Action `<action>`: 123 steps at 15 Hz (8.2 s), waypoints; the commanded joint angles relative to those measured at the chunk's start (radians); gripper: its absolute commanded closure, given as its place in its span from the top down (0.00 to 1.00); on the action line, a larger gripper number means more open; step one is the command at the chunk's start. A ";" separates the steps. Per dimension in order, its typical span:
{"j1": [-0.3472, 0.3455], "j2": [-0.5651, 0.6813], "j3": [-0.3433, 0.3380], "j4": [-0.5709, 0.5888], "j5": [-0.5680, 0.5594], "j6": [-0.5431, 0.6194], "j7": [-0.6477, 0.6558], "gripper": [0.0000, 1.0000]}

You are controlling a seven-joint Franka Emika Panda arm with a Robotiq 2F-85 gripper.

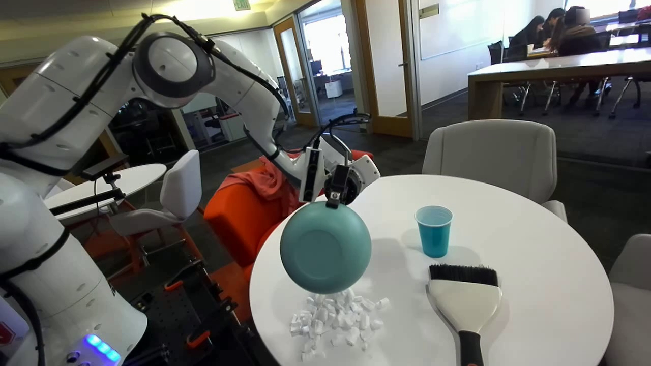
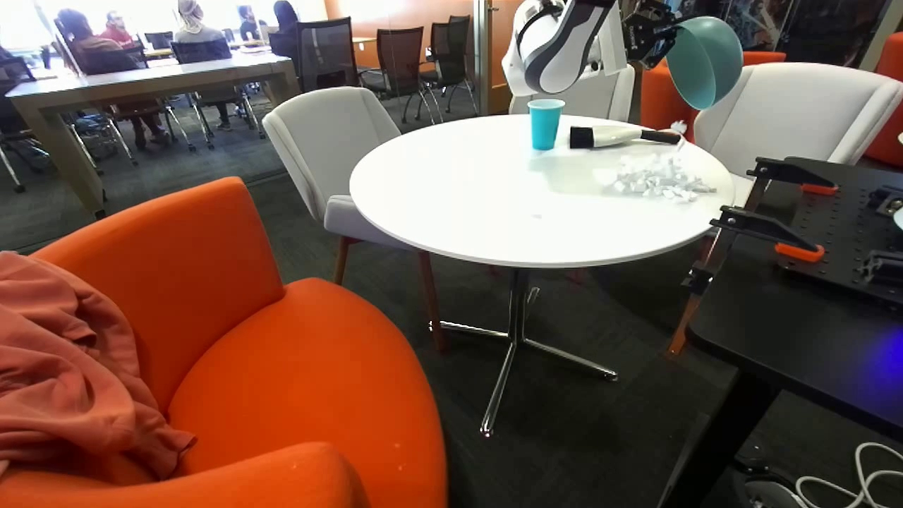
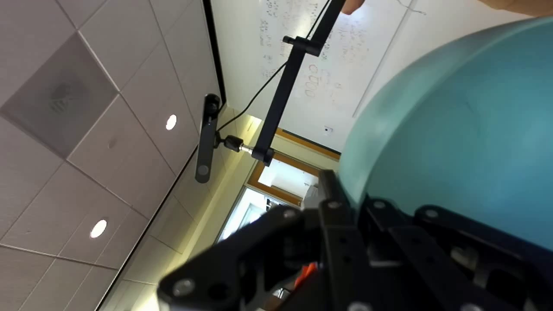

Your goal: Pour the things in the bowl onto the table and then sweep them to the left

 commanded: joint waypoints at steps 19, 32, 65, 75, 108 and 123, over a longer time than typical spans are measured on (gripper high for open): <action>-0.108 -0.197 0.147 0.009 0.131 0.431 -0.102 0.02; -0.085 -0.251 0.094 -0.085 0.136 0.829 -0.122 0.02; -0.222 0.153 0.280 0.468 0.801 1.259 -1.063 0.36; -0.186 0.009 0.253 0.342 0.782 1.183 -1.026 1.00; -0.412 -0.606 0.009 -0.493 0.604 1.432 -1.263 1.00; -1.037 -0.327 0.402 -0.261 1.140 1.587 -2.152 1.00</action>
